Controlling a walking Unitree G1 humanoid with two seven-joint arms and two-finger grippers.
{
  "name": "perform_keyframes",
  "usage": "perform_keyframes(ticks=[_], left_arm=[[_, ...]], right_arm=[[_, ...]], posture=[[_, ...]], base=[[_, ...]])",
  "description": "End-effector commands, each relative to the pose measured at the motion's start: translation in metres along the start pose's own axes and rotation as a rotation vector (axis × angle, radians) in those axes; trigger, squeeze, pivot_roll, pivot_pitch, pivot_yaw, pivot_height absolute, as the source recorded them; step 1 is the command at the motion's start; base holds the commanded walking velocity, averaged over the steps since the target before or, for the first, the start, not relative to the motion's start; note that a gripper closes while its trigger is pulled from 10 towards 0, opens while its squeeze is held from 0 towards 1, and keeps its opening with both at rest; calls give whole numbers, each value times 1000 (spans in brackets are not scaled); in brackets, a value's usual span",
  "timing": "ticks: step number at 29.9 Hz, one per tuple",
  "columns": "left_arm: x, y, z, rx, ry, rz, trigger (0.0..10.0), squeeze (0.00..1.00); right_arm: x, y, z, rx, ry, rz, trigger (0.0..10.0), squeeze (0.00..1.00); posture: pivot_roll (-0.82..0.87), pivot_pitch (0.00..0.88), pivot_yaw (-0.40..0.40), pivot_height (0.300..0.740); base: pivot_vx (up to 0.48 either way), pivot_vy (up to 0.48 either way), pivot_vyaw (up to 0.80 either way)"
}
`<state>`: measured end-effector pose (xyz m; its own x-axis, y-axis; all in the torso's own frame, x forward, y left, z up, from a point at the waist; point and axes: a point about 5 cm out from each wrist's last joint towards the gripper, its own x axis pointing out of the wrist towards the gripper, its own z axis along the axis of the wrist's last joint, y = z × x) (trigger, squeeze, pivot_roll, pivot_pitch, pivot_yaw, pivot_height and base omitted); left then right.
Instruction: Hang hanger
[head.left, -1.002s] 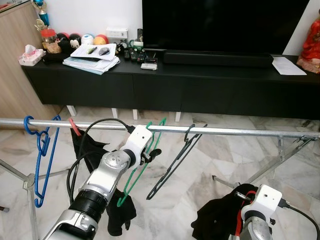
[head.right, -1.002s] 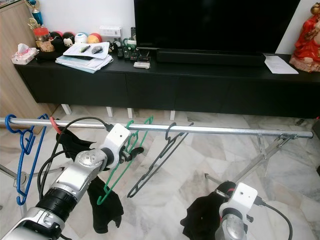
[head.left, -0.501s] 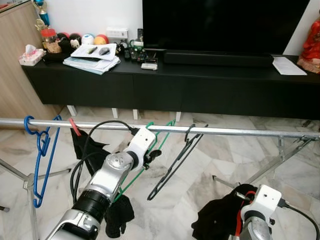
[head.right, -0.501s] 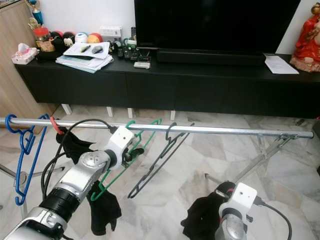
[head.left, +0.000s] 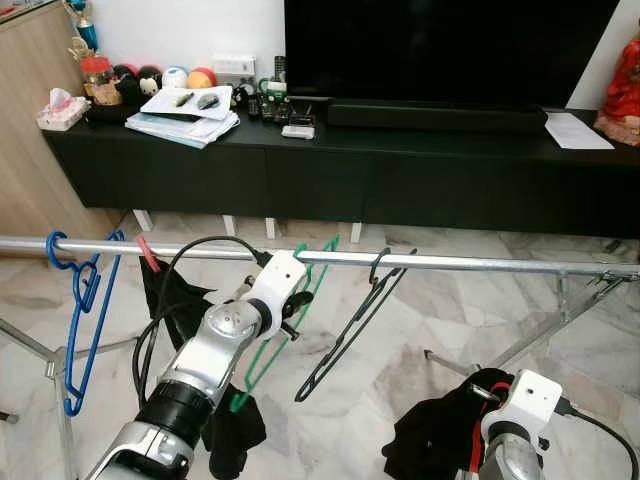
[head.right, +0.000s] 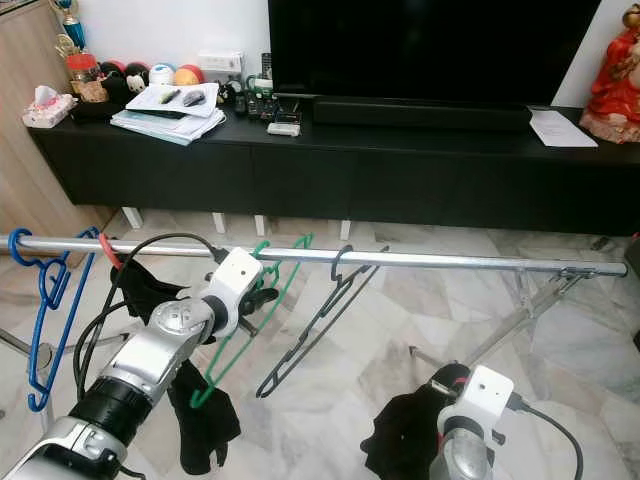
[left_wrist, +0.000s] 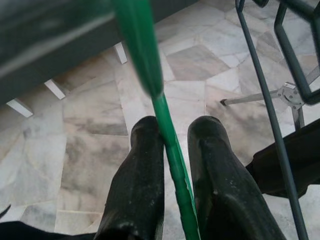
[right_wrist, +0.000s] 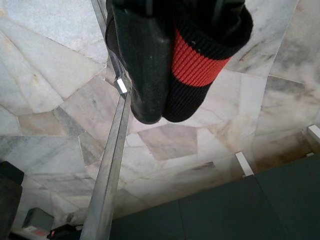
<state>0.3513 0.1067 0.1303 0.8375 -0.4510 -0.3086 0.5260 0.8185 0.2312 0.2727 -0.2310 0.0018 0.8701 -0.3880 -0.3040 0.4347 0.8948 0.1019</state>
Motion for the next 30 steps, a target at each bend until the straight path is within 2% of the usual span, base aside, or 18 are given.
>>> perform_keyframes(ticks=[1,15,22,25,30], left_arm=[[-4,3,-1,7,8,1,0,0],[-13,0,-10,-16,27,8,0,0],[-19,5,1,-69,-56,59,0,0],[-24,9,7,-119,-120,100,0,0],[-36,9,4,-144,-165,109,0,0]], right_arm=[[1,1,0,-2,9,4,10000,0],[0,1,-1,-6,16,7,10000,0],[0,1,-1,-6,15,5,10000,0],[0,1,-2,-6,16,9,10000,0],[0,1,-2,-7,15,12,10000,0]], posture=[[-51,90,-8,740],[-54,90,-9,740],[-55,81,-7,740],[-57,74,-7,740],[-61,66,-5,740]], base=[[0,0,0],[0,0,0],[0,0,0],[0,0,0],[0,0,0]])
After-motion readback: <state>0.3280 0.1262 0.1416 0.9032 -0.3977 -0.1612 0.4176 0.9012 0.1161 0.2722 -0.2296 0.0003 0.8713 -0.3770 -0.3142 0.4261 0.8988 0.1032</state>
